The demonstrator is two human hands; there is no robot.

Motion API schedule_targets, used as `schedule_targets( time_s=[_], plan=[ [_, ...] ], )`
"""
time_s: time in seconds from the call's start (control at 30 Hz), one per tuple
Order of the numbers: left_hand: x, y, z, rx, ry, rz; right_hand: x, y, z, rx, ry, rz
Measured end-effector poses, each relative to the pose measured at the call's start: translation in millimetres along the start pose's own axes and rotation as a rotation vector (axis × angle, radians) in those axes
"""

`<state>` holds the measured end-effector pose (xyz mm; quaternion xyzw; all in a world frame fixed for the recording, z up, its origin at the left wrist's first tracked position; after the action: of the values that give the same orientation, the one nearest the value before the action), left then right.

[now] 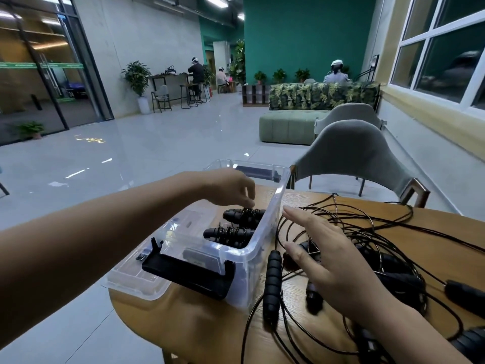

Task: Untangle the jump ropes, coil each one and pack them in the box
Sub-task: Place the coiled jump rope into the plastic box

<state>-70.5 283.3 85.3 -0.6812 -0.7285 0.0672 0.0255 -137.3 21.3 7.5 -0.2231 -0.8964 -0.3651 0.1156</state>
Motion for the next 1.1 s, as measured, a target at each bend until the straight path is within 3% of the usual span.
schedule_targets(
  time_s=[0.3, 0.53, 0.73, 0.9, 1.0, 1.1],
  plan=[
    [-79, -50, -25, -0.252, -0.279, 0.151, -9, -32, -44, -0.036, 0.019, 0.088],
    [-146, -59, -1, -0.171, -0.386, 0.223, -27, -73, -105, -0.110, -0.028, 0.212],
    [-208, -60, 57, -0.120, -0.500, 0.285, -70, -134, -147, -0.191, -0.020, 0.444],
    [-236, -66, 94, -0.158, -0.547, 0.278, -134, -178, -153, -0.025, -0.350, 0.604],
    [-242, -71, 100, -0.268, -0.594, 0.282, -161, -197, -151, 0.167, -0.478, 0.757],
    [-244, -79, 106, -0.311, -0.649, 0.338, -180, -212, -147, 0.232, -0.517, 0.823]
  ],
)
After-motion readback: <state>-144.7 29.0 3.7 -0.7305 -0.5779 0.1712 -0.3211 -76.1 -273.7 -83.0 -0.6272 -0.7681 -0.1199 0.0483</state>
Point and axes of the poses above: each hand's wrist, its own y-axis towards the middle knuckle, its own z-axis out of the palm, x = y × z, the point moved 3 cm from there along y, towards the middle knuckle, and after that the axes turned 14 degrees about -z, right-handed, at the moved point
